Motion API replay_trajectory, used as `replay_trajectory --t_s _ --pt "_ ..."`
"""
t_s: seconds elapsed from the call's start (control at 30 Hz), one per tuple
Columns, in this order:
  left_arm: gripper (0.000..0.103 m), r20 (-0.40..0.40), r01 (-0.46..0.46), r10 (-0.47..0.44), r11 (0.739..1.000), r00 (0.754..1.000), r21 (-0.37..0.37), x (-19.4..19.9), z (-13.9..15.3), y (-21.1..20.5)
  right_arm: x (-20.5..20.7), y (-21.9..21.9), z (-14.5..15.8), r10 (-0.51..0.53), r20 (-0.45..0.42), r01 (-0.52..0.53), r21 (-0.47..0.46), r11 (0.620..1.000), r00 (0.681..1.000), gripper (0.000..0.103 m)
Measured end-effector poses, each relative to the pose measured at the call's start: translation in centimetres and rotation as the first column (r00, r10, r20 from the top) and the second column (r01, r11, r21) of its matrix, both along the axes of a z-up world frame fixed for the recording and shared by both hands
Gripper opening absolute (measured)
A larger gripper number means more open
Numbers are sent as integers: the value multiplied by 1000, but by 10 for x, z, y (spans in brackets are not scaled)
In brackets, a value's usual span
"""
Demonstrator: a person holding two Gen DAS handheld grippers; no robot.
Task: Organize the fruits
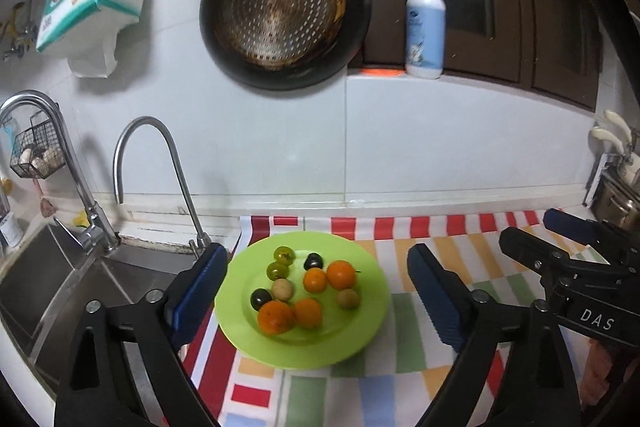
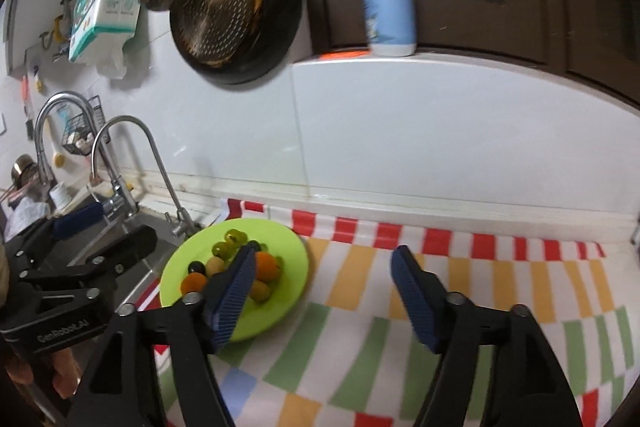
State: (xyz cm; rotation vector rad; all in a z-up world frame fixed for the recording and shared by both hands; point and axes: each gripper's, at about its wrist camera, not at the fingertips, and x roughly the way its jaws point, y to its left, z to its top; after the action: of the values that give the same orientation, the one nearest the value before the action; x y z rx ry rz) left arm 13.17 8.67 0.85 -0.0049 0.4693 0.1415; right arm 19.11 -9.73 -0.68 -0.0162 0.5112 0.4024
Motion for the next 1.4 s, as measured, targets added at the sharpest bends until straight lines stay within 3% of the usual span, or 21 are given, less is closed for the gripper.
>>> replay_trajectory --t_s 0.4,0.73,1.4 --pt "99 24 43 -44 999 999 20 -49 11 -35 -65 -47 12 -124 48 124 -11 992 991 83" --pt "103 40 82 -83 997 996 13 -82 18 -53 -109 -70 18 -165 58 165 -5 986 985 83" --pt "103 44 118 -119 993 992 27 -114 23 -71 -151 -92 25 -204 75 204 13 979 976 83"
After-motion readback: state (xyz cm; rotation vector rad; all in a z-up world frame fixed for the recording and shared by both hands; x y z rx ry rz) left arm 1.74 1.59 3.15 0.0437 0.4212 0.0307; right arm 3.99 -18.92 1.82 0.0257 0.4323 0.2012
